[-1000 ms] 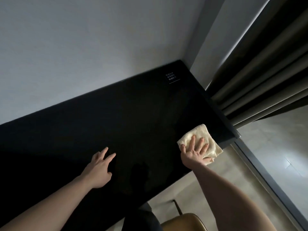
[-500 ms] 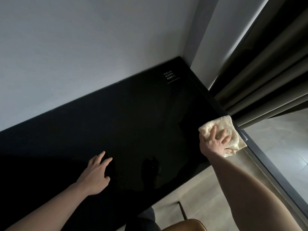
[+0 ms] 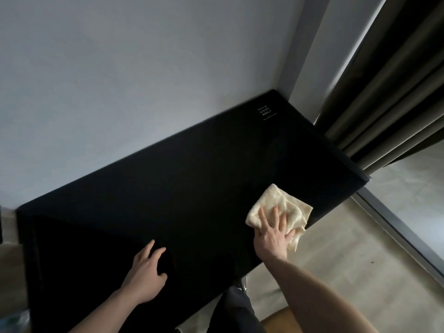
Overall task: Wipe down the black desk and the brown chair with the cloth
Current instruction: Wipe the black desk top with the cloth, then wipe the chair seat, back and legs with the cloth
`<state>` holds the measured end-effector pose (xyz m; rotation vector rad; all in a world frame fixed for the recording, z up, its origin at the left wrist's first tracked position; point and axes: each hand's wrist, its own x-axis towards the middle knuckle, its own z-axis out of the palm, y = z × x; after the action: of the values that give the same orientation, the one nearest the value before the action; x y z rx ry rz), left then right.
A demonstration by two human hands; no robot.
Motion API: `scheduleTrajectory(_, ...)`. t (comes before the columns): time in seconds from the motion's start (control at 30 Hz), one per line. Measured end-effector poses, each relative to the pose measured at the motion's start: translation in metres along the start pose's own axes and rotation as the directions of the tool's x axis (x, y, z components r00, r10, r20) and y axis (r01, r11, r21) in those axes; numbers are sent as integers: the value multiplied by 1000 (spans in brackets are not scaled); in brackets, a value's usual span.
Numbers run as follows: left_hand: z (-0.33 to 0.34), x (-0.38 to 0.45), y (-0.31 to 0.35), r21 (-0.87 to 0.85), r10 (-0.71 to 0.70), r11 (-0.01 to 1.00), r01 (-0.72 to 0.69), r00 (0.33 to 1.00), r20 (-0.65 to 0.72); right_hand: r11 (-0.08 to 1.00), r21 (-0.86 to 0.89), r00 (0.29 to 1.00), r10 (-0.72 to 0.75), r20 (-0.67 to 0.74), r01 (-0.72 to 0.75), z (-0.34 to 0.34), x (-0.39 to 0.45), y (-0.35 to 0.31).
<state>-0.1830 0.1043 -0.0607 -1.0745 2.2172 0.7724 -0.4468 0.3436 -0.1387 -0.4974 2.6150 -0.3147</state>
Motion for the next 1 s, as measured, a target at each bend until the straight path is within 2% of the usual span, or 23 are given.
scheduleTrajectory(0.17, 10, -54, -85, -28, 49, 998, -51, 996, -70, 979, -44, 975, -195, 104, 200, 81, -130, -75)
scheduleTrajectory(0.3, 30, -102, -169, -16, -4, 1000, 4, 1000, -18, 968, -97, 963, -215, 165, 232, 109, -189, -113)
scheduleTrajectory(0.4, 49, -127, -223, -23, -19, 1000, 18, 999, -48, 976, -161, 985, -128, 119, 147, 102, -194, -134)
scheduleTrajectory(0.53, 66, -147, -254, -15, -26, 1000, 25, 996, -83, 967, -247, 995, -38, 88, 59, 98, -176, -149)
scheduleTrajectory(0.67, 77, -158, -262, -16, -29, 999, 28, 993, -114, 954, -285, 995, -82, 55, 95, 111, -178, -150)
scheduleTrajectory(0.77, 85, -165, -259, -24, -30, 999, 27, 992, -122, 942, -280, 982, -164, 94, 184, 110, -185, -140)
scheduleTrajectory(0.87, 92, -166, -246, -18, -20, 1000, 18, 992, -121, 939, -180, 953, -268, 143, 292, 103, -196, -120)
scheduleTrajectory(1.0, 112, -165, -219, -18, -43, 999, 42, 999, -29, 936, 164, 935, -332, 125, 311, 99, -238, -80)
